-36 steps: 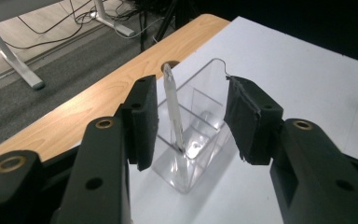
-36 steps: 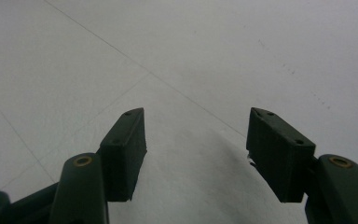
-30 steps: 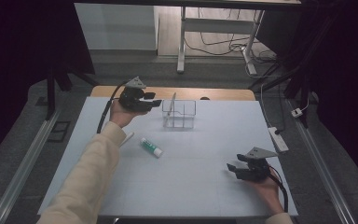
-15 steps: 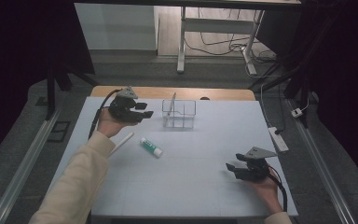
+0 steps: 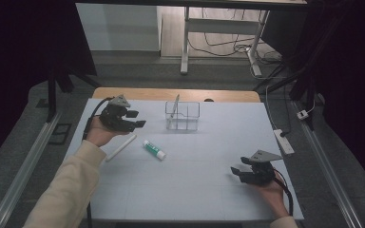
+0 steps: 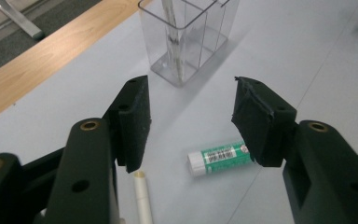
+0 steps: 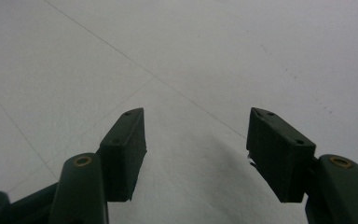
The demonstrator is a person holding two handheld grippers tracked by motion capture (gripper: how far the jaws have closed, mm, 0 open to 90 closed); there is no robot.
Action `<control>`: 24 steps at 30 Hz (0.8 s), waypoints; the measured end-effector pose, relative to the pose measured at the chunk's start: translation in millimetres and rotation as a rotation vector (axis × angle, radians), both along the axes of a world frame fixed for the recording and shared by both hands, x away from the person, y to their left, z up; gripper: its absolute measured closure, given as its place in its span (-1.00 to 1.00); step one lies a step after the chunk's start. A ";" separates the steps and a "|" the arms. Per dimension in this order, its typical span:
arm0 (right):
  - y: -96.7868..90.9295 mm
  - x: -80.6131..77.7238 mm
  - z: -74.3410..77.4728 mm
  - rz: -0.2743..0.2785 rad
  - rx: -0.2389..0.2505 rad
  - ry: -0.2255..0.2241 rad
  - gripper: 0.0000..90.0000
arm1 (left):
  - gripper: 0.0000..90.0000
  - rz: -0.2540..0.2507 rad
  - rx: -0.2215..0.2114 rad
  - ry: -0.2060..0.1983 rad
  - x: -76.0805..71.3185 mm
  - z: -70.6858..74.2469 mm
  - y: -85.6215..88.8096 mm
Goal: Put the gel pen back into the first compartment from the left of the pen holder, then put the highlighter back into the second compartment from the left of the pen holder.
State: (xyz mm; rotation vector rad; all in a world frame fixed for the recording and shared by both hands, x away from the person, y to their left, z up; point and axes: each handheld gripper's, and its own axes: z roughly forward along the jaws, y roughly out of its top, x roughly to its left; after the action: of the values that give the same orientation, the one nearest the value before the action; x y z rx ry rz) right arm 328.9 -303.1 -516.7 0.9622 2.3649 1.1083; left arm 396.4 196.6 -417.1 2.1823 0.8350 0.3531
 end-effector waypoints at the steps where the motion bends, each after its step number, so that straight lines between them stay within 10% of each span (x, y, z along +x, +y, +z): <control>1: 0.0 0.3 -0.4 0.002 -0.002 0.001 -0.18 | 0.02 0.002 0.007 0.005 -0.3 -1.2 1.0; 24: -0.9 0.5 -1.3 -0.006 -0.003 0.004 -0.19 | -0.05 0.062 0.120 0.139 7.8 -38.9 8.1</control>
State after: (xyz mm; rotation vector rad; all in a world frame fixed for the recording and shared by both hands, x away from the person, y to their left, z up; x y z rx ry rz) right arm 329.4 -304.0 -517.9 0.9703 2.3643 1.1015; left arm 404.2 204.7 -456.0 2.3173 0.9824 0.2910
